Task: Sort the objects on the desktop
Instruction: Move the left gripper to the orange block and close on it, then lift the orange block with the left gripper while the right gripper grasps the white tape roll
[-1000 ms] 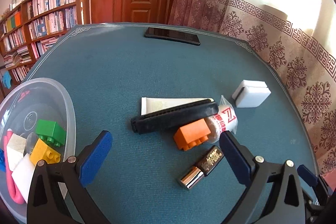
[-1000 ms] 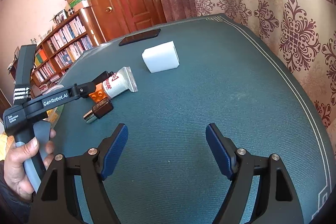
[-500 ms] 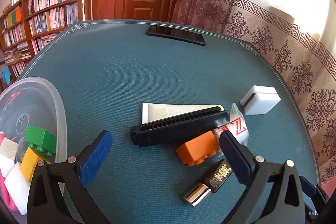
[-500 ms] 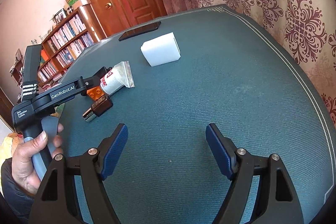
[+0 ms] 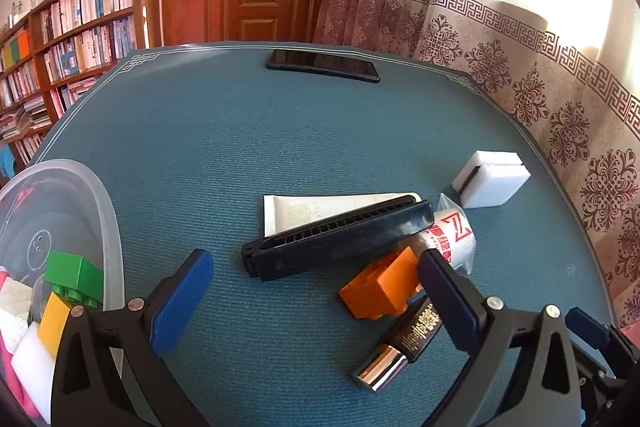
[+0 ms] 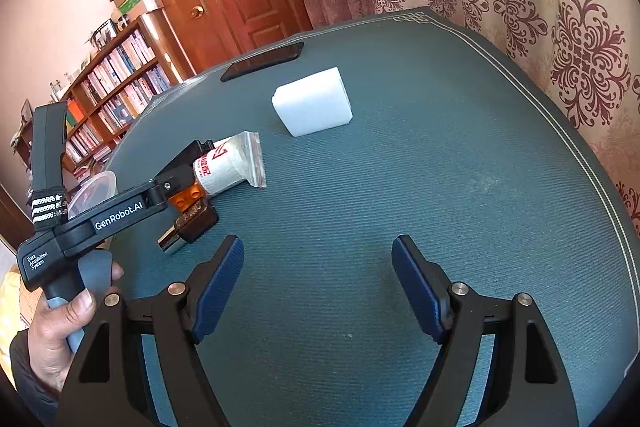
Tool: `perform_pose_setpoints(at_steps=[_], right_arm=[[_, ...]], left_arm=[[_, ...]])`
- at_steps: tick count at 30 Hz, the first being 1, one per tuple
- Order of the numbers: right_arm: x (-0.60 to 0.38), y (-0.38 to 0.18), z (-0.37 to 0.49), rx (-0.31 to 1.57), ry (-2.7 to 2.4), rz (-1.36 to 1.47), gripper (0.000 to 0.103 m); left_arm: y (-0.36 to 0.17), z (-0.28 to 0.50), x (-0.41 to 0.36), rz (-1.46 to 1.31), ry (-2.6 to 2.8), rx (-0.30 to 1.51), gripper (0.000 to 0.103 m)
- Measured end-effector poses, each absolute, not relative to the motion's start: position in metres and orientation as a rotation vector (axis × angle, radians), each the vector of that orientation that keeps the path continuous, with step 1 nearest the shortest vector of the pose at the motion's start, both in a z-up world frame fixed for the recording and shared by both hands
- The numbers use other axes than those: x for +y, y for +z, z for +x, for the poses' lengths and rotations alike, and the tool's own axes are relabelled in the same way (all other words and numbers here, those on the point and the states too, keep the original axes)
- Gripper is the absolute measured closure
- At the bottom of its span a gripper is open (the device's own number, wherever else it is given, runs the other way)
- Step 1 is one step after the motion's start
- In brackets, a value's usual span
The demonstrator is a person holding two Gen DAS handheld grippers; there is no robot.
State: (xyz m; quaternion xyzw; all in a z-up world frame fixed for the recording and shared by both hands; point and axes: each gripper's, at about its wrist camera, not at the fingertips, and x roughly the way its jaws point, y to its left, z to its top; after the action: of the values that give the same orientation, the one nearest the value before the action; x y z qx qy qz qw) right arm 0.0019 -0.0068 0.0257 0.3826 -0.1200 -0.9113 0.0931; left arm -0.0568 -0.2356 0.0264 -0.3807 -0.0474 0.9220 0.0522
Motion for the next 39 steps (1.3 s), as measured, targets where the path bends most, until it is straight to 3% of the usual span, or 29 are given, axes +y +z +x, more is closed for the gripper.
perform_pose_setpoints(at_steps=[6,11,17,19,20,39], right_arm=[[-0.016,0.029,-0.004,-0.325,-2.693,1.126,0.023],[-0.015,0.027,-0.008,-0.327,-2.698,1.144,0.023],[-0.027,0.032,-0.013,-0.274,-2.694,1.129,0.023],[-0.034,0.034,-0.016,-0.255,-2.692,1.122,0.023],[-0.037,0.034,-0.018,-0.244,-2.692,1.119,0.023],[-0.072,0.032,-0.058,-0.181,-2.663,1.123,0.023]], left_arm=[[0.017,-0.066,-0.223,-1.205,2.768,-0.06,0.001],[0.015,-0.063,-0.232,-1.194,2.723,-0.159,0.009],[0.017,-0.055,-0.24,-1.154,2.708,-0.219,0.035],[0.017,-0.053,-0.241,-1.14,2.692,-0.229,0.057],[0.017,-0.052,-0.241,-1.14,2.69,-0.233,0.062],[0.037,-0.033,-0.257,-0.958,2.868,-0.255,0.064]])
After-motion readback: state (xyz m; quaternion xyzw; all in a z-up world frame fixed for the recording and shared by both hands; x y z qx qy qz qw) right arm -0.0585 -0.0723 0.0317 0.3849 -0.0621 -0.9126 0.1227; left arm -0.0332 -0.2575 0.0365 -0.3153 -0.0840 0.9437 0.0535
